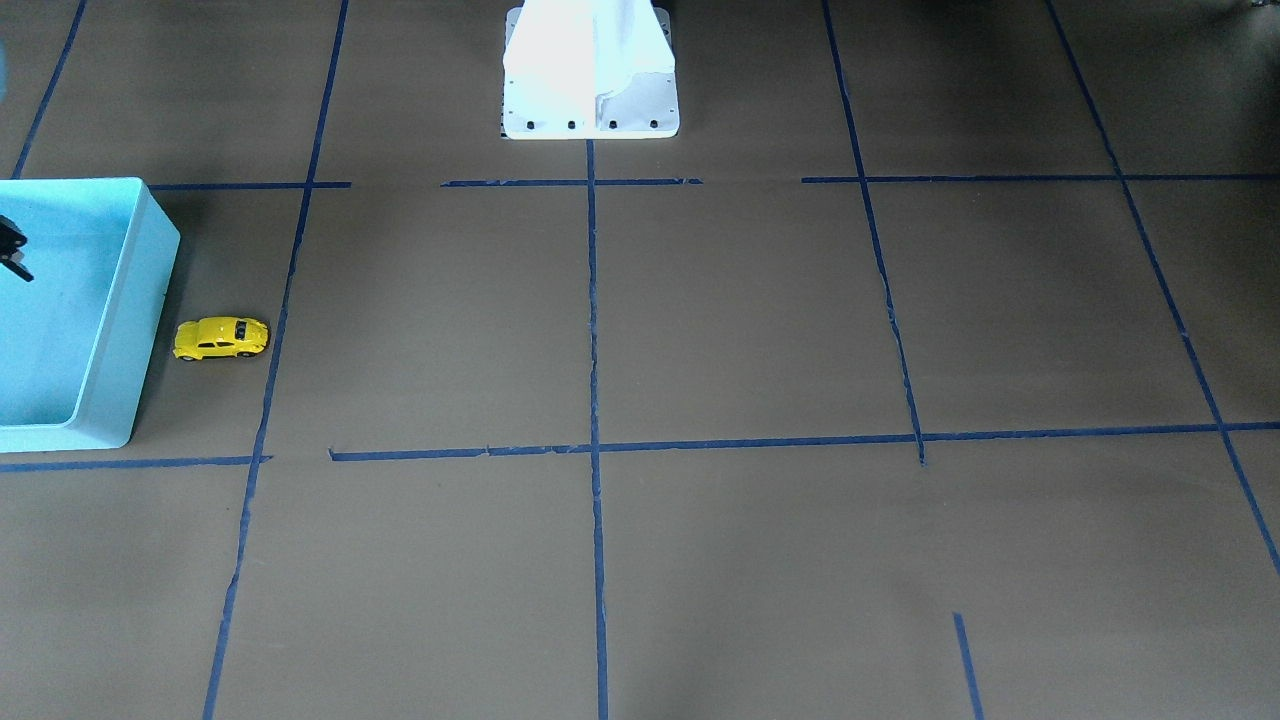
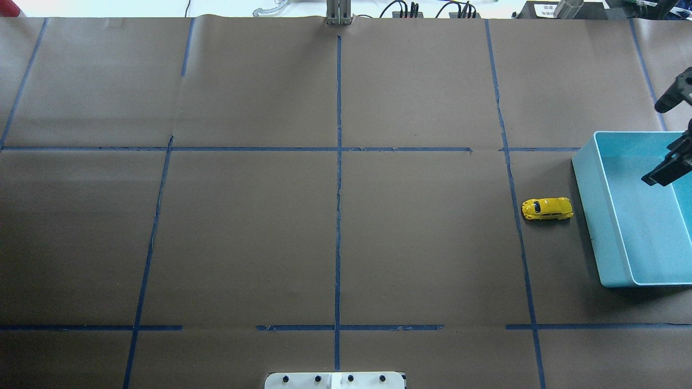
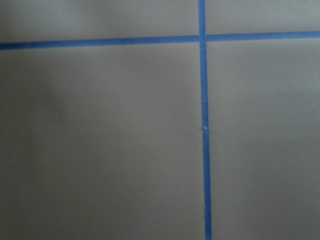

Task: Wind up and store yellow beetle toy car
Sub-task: 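Reach the right gripper down over the yellow car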

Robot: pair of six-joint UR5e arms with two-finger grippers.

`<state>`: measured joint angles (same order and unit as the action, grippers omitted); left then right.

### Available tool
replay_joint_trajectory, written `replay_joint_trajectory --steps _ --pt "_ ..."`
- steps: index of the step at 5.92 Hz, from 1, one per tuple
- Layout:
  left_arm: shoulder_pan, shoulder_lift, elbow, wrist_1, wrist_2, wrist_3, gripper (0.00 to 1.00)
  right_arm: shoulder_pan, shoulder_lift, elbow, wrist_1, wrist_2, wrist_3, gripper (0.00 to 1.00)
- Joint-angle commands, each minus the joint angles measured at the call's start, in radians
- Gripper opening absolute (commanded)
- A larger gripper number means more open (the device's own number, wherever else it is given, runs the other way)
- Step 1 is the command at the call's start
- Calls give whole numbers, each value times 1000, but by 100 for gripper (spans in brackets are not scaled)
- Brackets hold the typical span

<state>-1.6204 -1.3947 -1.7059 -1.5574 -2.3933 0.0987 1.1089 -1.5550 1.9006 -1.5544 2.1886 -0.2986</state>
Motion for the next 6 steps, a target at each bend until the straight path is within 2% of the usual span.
replay_joint_trajectory --steps 1,3,4,5,6 --pt "2 -3 3 -9 19 9 100 -180 27 34 89 -170 -121 100" --pt "2 -6 -15 -13 83 67 100 -295 21 32 135 -202 -163 100" --pt "2 -7 -18 -12 77 81 100 -319 13 11 228 -213 -163 100" --pt "2 -7 -18 -9 69 81 100 -334 13 -24 244 -228 -187 100" --pt "2 -1 -12 -6 21 73 100 -363 18 -58 247 -248 -192 100"
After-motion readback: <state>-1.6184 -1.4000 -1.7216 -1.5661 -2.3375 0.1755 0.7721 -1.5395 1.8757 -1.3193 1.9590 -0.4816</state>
